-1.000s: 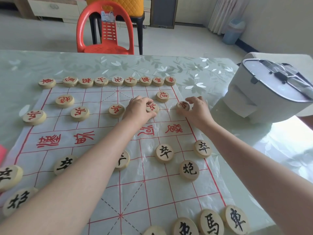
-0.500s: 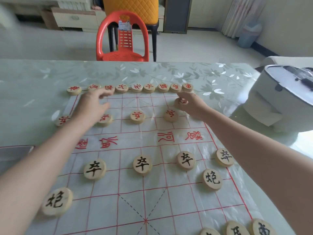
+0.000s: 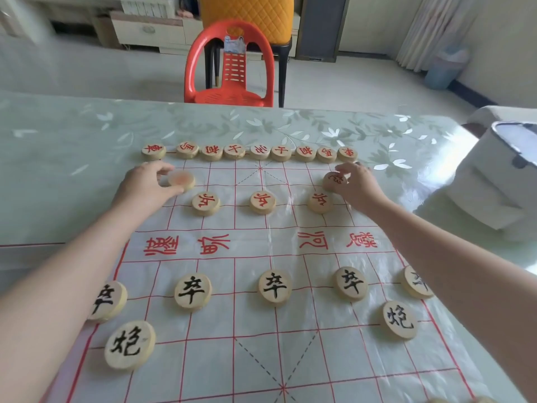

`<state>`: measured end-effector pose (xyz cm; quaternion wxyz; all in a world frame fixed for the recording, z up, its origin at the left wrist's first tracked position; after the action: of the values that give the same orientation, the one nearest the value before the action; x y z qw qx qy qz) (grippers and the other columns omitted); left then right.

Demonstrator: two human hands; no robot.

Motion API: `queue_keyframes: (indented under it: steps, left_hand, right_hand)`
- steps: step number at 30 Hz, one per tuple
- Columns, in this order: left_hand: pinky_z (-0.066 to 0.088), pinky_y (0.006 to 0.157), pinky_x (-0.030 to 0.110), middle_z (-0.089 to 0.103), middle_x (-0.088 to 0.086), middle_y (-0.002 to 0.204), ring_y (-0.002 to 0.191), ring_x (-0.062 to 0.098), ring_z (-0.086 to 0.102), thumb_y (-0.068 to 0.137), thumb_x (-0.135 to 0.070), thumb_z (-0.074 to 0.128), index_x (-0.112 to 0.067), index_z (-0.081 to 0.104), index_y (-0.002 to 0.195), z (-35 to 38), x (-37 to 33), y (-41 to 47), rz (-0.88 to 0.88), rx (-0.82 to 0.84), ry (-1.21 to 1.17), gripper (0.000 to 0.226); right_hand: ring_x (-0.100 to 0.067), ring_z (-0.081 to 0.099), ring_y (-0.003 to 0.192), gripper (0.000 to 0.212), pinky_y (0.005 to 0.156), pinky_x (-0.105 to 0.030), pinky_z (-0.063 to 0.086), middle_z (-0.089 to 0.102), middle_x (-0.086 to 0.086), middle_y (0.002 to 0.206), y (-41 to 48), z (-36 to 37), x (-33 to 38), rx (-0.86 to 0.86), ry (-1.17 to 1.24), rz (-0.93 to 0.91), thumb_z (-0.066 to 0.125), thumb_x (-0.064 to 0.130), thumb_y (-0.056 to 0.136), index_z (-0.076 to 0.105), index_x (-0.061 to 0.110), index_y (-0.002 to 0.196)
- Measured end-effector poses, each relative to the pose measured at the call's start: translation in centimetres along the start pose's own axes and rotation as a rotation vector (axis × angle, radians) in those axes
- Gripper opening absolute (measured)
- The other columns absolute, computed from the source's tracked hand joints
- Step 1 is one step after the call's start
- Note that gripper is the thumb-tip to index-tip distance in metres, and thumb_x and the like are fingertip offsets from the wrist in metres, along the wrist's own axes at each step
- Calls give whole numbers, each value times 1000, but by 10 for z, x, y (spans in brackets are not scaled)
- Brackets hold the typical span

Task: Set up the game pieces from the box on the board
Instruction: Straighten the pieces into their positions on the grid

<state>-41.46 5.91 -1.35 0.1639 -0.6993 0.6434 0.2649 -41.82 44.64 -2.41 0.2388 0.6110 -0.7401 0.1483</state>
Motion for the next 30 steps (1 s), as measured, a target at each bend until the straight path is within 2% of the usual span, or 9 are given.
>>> queue_keyframes:
  steps: [2, 5, 8, 12, 16, 22, 25, 30]
  left_hand:
    - [41, 95, 36, 60, 8, 125, 114, 25, 54, 74, -26, 75, -15, 59, 120, 4, -4, 6, 20, 16, 21, 50]
    - [41, 95, 36, 60, 7, 125, 115, 27, 54, 74, -27, 74, -17, 58, 121, 9, -9, 10, 35, 38, 57, 50]
    - [42, 93, 36, 63, 10, 119, 111, 29, 56, 74, -24, 74, -16, 61, 117, 11, -10, 11, 25, 40, 43, 46]
    - [42, 92, 34, 63, 11, 120, 112, 28, 55, 74, -21, 74, -15, 61, 118, 14, -11, 11, 40, 47, 58, 47]
    - [42, 96, 35, 63, 9, 121, 112, 26, 57, 71, -18, 77, -14, 57, 123, 13, -5, 10, 23, 58, 19, 55]
    - [40, 100, 33, 62, 9, 124, 113, 23, 58, 70, -10, 77, -10, 53, 126, 11, -5, 7, 27, 54, -32, 61]
    - [39, 100, 31, 61, 9, 125, 114, 23, 58, 70, -10, 77, -10, 54, 126, 12, -3, 8, 24, 52, -39, 61]
    - [39, 102, 32, 60, 8, 127, 114, 22, 57, 70, -11, 77, -11, 54, 125, 13, 0, 9, 39, 47, -45, 60]
  right_hand:
    - [-29, 46, 120, 56, 97, -38, 40, 53, -9, 131, 1, -1, 1, 34, 10, -19, 69, 28, 79, 50, 14, 130]
    - [-27, 46, 118, 57, 87, -32, 40, 55, -11, 125, 1, 2, 2, 112, 26, -56, 66, 23, 82, 45, 21, 135]
    - [-27, 48, 116, 51, 80, -27, 38, 55, -10, 128, 4, 5, -3, 123, 14, -54, 66, 22, 82, 50, 19, 131]
    - [-25, 51, 106, 52, 77, -27, 39, 57, -11, 123, 3, 1, -8, 81, 21, -21, 71, 20, 78, 55, 11, 127]
    - [-28, 49, 115, 56, 88, -29, 37, 57, -9, 126, 3, 0, -9, 80, 3, -39, 74, 22, 76, 55, 9, 126]
    - [-29, 50, 115, 56, 100, -39, 40, 59, -10, 124, 4, 1, -13, 76, 6, -26, 75, 23, 74, 55, 13, 125]
    - [-26, 52, 113, 55, 101, -46, 37, 61, -6, 121, 4, 1, -15, 75, -22, -17, 74, 27, 74, 55, 16, 124]
    - [-22, 52, 113, 54, 103, -44, 34, 61, -3, 122, 3, 0, -14, 65, -29, -25, 74, 28, 74, 56, 17, 124]
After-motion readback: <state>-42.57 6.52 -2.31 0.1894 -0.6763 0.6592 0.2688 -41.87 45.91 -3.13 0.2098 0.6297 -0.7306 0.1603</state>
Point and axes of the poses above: each hand's wrist, its own y-axis towards the middle knuckle, its own z-axis out of the palm, x = y × z, the point moved 9 cm from there along y, towards the middle knuckle
